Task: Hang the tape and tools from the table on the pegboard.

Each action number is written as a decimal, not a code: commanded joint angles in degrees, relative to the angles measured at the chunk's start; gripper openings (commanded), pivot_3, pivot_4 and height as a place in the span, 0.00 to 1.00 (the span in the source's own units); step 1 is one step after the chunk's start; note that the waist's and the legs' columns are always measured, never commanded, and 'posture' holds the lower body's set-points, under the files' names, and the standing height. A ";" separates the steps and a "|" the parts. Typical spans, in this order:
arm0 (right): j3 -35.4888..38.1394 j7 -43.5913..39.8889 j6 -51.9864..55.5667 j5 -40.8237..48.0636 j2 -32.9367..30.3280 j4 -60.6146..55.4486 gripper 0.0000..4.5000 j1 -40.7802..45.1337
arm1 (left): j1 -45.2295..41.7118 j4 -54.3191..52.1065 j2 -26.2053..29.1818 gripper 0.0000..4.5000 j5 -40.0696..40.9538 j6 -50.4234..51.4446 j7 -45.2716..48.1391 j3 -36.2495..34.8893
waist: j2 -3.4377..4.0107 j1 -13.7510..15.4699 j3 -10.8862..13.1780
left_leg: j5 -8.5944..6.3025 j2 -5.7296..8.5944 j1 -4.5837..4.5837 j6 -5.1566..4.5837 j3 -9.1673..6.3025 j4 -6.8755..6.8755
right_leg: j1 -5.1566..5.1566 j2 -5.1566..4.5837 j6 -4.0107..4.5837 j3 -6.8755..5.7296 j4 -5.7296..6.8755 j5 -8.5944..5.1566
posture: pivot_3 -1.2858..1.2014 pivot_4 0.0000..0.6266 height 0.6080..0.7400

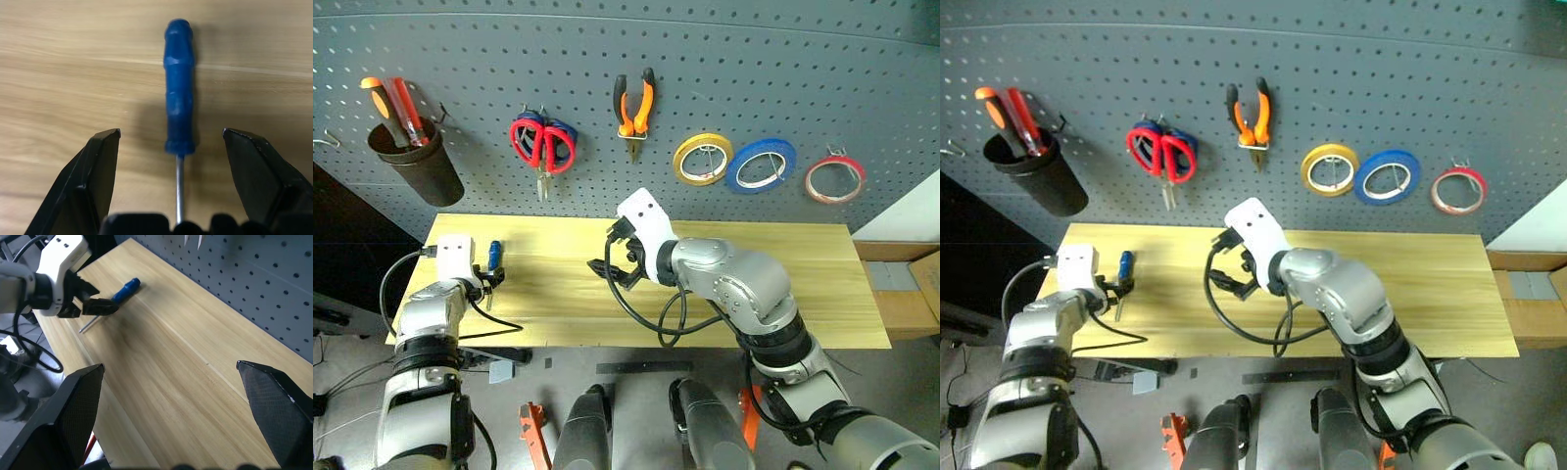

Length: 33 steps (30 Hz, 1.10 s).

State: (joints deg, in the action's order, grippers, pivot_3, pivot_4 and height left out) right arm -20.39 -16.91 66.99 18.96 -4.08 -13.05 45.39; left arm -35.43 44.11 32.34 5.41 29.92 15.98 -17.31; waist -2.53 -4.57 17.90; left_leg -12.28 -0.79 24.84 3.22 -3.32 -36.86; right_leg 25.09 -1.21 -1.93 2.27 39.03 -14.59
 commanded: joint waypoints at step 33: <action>3.02 -15.09 -23.22 -0.45 -8.02 -7.09 1.00 -0.42 | 26.42 -48.92 -7.92 0.11 2.84 -20.38 -5.18 -2.05 | -0.50 0.16 0.04 | 0.01 -0.22 0.11 0.04 -0.15 0.09 | 0.15 -0.50 0.04 0.01 -0.05 0.06 | 0.50 0.35 1.00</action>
State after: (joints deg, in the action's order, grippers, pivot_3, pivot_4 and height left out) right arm -19.88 -30.03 47.00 17.05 -12.15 -16.94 44.98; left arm -9.84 1.04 24.63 8.84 10.61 11.66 -19.63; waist -3.03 -4.41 17.94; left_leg -12.27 -0.93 24.94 3.26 -3.44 -36.76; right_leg 25.24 -1.75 -1.89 2.28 38.98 -14.53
